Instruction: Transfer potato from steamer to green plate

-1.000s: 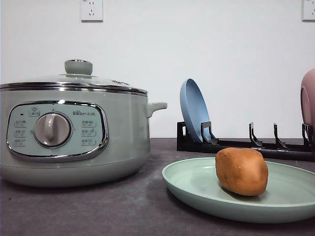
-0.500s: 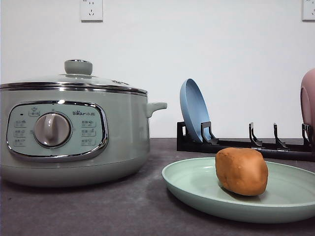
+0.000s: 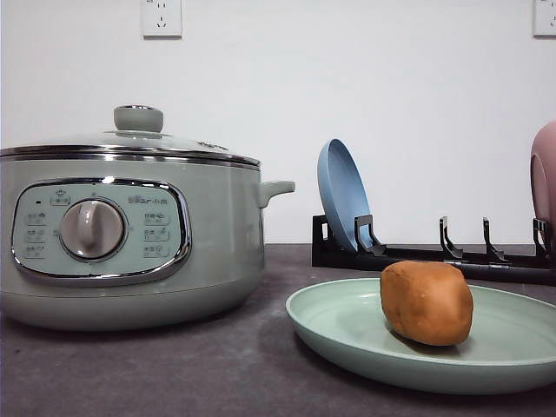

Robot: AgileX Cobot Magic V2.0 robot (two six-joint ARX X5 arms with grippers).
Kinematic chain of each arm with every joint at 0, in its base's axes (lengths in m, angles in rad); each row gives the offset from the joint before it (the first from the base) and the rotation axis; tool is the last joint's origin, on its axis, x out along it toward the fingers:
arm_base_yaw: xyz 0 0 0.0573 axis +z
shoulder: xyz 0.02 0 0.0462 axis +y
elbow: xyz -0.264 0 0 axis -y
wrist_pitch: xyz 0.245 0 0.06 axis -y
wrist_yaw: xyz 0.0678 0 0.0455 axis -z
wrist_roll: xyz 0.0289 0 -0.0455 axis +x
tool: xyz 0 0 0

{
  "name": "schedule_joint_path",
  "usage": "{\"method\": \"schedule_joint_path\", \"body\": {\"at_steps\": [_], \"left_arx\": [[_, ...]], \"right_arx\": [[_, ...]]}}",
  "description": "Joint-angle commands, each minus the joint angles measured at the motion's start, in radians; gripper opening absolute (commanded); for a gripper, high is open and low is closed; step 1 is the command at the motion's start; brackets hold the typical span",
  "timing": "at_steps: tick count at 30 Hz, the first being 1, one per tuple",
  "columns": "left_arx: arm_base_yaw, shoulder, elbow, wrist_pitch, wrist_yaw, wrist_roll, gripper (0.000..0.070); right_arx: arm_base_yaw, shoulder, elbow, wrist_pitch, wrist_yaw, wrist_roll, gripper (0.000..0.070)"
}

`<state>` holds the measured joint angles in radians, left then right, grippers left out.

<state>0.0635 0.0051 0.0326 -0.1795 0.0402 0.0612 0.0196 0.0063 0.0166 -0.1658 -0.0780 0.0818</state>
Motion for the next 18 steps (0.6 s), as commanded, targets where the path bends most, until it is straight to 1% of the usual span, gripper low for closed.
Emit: {"method": "schedule_joint_path", "body": {"at_steps": [1,18], "left_arx": [[0.002,-0.002,-0.021,-0.008,0.0,-0.002,0.0],[0.002,-0.002,-0.021,-0.008,0.0,-0.002,0.0]], "right_arx": [[0.003,-0.003,-0.005,0.008,0.0,-0.001,0.0],[0.003,-0.003,-0.005,0.008,0.0,-0.001,0.0]]}}
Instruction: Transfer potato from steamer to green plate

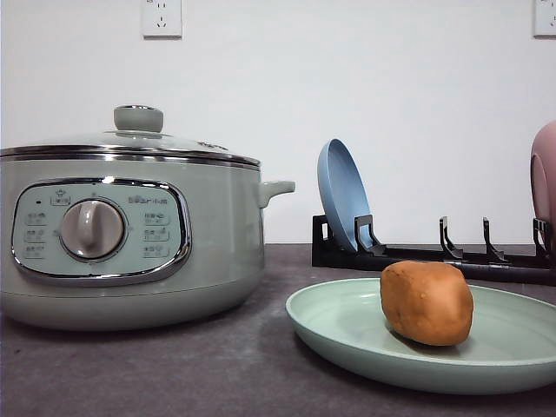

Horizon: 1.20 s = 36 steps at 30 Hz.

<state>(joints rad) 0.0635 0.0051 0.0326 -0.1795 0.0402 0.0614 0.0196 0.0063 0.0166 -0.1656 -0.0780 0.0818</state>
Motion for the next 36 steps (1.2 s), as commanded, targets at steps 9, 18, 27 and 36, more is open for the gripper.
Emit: {"method": "schedule_joint_path", "body": {"at_steps": [9,18,27,36], "left_arx": [[0.002,-0.002,-0.021,-0.008,0.0,-0.002,0.0],[0.002,-0.002,-0.021,-0.008,0.0,-0.002,0.0],[0.002,-0.002,-0.021,-0.008,0.0,-0.002,0.0],[0.002,-0.002,-0.021,-0.008,0.0,-0.002,0.0]], "right_arx": [[0.003,-0.003,-0.005,0.008,0.0,-0.001,0.0],[0.003,-0.003,-0.005,0.008,0.0,-0.001,0.0],[0.003,-0.003,-0.005,0.008,0.0,-0.001,0.0],[0.003,-0.003,-0.005,0.008,0.0,-0.001,0.0]]}}
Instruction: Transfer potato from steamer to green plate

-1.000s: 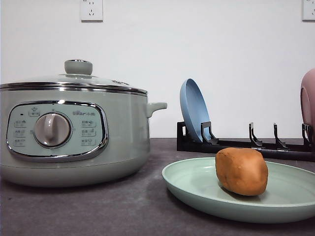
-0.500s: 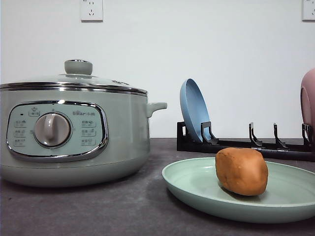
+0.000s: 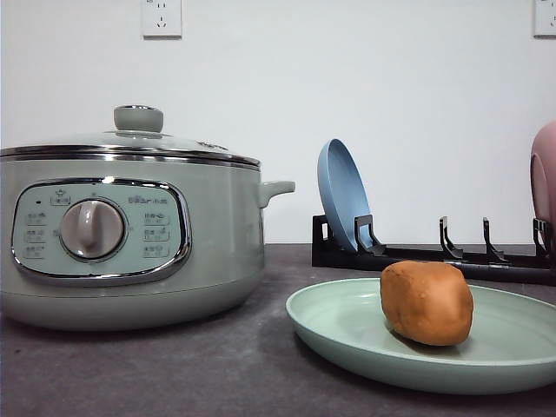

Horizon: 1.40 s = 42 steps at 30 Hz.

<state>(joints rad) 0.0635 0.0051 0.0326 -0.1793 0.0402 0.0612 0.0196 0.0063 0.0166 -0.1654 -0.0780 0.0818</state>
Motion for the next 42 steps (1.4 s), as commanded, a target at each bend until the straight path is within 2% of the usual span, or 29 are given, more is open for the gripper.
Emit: {"method": "schedule_joint_path", "body": {"at_steps": [1,42], "left_arx": [[0.002,-0.002,-0.021,-0.008,0.0,-0.002,0.0],[0.002,-0.002,-0.021,-0.008,0.0,-0.002,0.0]], "right_arx": [[0.003,-0.003,-0.005,0.008,0.0,-0.001,0.0],[0.003,-0.003,-0.005,0.008,0.0,-0.001,0.0]]}}
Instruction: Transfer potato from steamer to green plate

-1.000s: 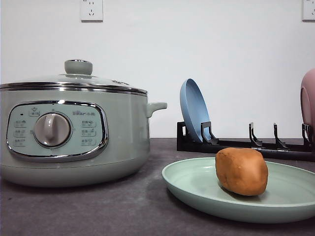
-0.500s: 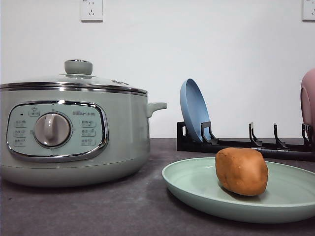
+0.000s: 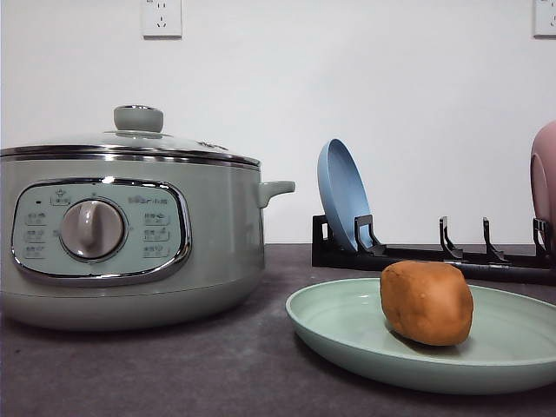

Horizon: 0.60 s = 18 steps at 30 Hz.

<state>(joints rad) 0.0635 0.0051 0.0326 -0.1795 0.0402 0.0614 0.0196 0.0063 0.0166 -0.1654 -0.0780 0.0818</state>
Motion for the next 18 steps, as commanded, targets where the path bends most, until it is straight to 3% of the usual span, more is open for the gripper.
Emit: {"method": "schedule_joint_path", "body": {"at_steps": [1,18], "left_arx": [[0.002,-0.002,-0.021,-0.008,0.0,-0.002,0.0],[0.002,-0.002,-0.021,-0.008,0.0,-0.002,0.0]], "right_arx": [[0.003,-0.003,-0.005,0.008,0.0,-0.001,0.0],[0.003,-0.003,-0.005,0.008,0.0,-0.001,0.0]]}}
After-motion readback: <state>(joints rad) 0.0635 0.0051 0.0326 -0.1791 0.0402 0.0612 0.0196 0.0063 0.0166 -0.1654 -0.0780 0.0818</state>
